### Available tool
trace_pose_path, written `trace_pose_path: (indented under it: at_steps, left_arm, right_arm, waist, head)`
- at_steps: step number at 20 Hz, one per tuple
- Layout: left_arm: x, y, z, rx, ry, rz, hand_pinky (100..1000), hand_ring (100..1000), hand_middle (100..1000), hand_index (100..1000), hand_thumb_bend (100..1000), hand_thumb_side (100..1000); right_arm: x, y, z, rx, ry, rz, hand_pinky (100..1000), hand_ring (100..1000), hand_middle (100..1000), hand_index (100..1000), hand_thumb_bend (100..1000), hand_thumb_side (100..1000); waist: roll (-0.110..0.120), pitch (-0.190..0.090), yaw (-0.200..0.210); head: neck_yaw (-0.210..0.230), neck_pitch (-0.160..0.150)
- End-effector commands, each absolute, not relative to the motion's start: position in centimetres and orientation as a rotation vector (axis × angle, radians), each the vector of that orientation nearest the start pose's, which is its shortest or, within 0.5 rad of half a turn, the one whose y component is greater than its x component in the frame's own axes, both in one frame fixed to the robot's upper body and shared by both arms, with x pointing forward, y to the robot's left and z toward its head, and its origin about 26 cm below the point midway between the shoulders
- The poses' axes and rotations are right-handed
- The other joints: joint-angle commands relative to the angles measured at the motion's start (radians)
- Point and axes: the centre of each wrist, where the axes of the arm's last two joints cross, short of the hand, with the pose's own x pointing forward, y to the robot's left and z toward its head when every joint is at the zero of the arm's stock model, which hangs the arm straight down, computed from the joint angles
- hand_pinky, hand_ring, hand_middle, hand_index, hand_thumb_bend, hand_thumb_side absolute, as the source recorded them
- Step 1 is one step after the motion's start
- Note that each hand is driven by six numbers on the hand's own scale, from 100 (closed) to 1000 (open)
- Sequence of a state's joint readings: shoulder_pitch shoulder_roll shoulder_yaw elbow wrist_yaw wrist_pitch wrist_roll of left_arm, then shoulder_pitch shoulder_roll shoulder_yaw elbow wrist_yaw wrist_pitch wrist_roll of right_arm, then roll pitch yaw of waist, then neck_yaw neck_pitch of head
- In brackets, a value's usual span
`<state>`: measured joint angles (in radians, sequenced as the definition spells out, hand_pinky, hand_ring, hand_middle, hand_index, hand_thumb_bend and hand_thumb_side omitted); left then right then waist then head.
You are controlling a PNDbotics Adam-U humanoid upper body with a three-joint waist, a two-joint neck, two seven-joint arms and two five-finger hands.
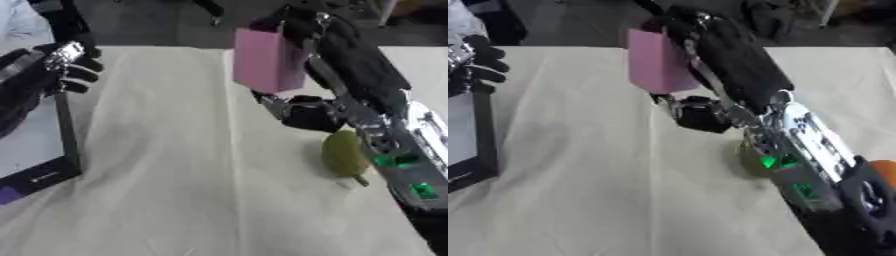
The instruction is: Pick up the objects with one hand, pass them to the other hand, and then place them into the box on the other side of the table.
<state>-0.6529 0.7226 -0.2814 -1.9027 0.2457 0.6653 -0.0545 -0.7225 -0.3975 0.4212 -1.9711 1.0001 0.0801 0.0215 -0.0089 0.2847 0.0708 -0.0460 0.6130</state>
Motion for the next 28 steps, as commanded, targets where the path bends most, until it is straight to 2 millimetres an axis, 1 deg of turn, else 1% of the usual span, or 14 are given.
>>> trace_pose_path:
  at_steps: [1,6,8,10,14,15,16,17,18,19,22,23,24,28]
  left_arm:
    - [31.7,22.1,29.6,0.305,-1.605,-0.855,842,808,745,852,215,773]
    - [30.8,19.6,30.3,0.362,-1.539,-0.938,858,820,760,860,236,755]
    - [30.7,18.8,30.4,0.379,-1.53,-0.959,864,825,766,864,244,722]
    - [30.9,18.2,30.3,0.404,-1.526,-0.97,869,830,771,867,257,704]
    - [31.7,17.2,29.9,0.432,-1.522,-0.968,875,831,768,868,292,712]
    - [31.8,17.0,29.9,0.438,-1.53,-0.961,881,832,762,861,339,700]
    - [31.8,16.9,29.9,0.448,-1.54,-0.953,885,834,760,860,358,675]
    - [31.7,16.8,29.8,0.458,-1.548,-0.947,895,839,759,860,384,629]
    - [31.7,16.8,29.8,0.468,-1.554,-0.944,898,840,757,859,390,614]
    - [31.5,16.8,29.7,0.482,-1.561,-0.937,909,839,747,856,414,562]
    - [30.5,17.1,30.0,0.51,-1.602,-0.936,949,851,748,873,448,569]
    - [30.1,17.3,30.1,0.516,-1.615,-0.944,970,858,750,878,459,571]
    - [30.0,17.5,30.1,0.524,-1.623,-0.955,980,871,753,883,472,564]
    - [29.9,18.5,30.2,0.534,-1.645,-0.988,1000,886,752,888,475,514]
  right_arm:
    - [30.0,-11.8,26.7,1.373,2.602,-1.309,687,616,509,612,100,100]
    - [30.9,-10.0,24.7,1.431,2.539,-1.23,697,620,511,613,100,100]
    - [31.0,-9.0,23.9,1.406,2.536,-1.217,697,621,511,613,100,100]
    - [31.2,-8.2,23.1,1.394,2.512,-1.217,697,621,510,612,100,100]
    - [31.5,-7.1,22.0,1.394,2.497,-1.188,693,618,508,609,100,100]
    - [31.6,-6.9,21.8,1.402,2.497,-1.175,688,616,505,607,100,100]
    - [31.7,-6.9,21.7,1.412,2.494,-1.163,688,616,504,606,100,100]
    - [31.8,-6.8,21.5,1.419,2.49,-1.159,689,616,504,606,100,100]
    - [31.9,-6.7,21.2,1.423,2.488,-1.167,689,616,504,606,100,100]
    - [32.1,-6.8,21.0,1.429,2.484,-1.176,690,615,502,604,100,100]
    - [32.5,-6.9,20.6,1.452,2.479,-1.187,687,613,501,605,100,100]
    - [32.6,-6.9,20.5,1.459,2.479,-1.188,686,613,500,604,122,100]
    - [32.6,-6.9,20.4,1.464,2.48,-1.188,686,612,499,604,100,100]
    - [32.8,-7.0,20.2,1.473,2.496,-1.175,681,607,495,601,100,100]
  waist:
    - [0.008,-0.025,0.003]
    - [0.015,-0.026,0.009]
    - [0.018,-0.028,0.012]
    - [0.02,-0.03,0.014]
    - [0.023,-0.03,0.018]
    - [0.023,-0.03,0.019]
    - [0.023,-0.029,0.02]
    - [0.023,-0.029,0.02]
    - [0.023,-0.028,0.02]
    - [0.023,-0.027,0.02]
    - [0.021,-0.024,0.02]
    - [0.021,-0.023,0.02]
    - [0.021,-0.022,0.02]
    - [0.018,-0.02,0.025]
  head:
    - [0.005,0.002]
    - [0.007,0.004]
    - [0.009,0.004]
    - [0.009,0.006]
    - [0.017,0.005]
    - [0.021,0.007]
    - [0.025,0.008]
    - [0.029,0.01]
    - [0.033,0.01]
    - [0.038,0.011]
    - [0.05,0.01]
    - [0.051,0.011]
    - [0.051,0.011]
    - [0.044,0.014]
